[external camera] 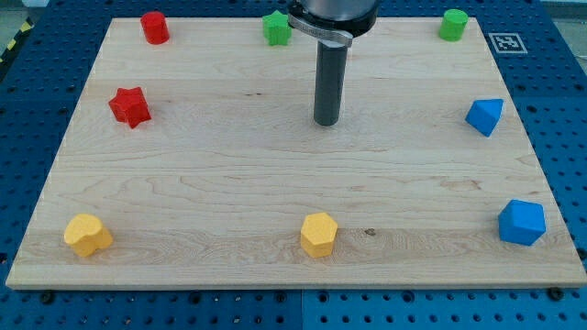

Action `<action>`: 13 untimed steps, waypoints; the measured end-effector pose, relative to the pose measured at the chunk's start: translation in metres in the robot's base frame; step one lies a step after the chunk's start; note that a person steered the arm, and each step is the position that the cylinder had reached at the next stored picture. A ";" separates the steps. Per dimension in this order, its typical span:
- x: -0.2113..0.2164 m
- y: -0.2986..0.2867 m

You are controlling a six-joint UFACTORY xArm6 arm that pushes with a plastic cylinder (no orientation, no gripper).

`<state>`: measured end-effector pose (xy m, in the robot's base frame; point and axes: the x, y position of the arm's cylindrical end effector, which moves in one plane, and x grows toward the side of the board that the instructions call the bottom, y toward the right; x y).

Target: Push the blue triangle little bit left

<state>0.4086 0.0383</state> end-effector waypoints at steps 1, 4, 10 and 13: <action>0.000 0.000; 0.031 0.013; 0.000 0.280; -0.002 0.211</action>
<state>0.4068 0.2493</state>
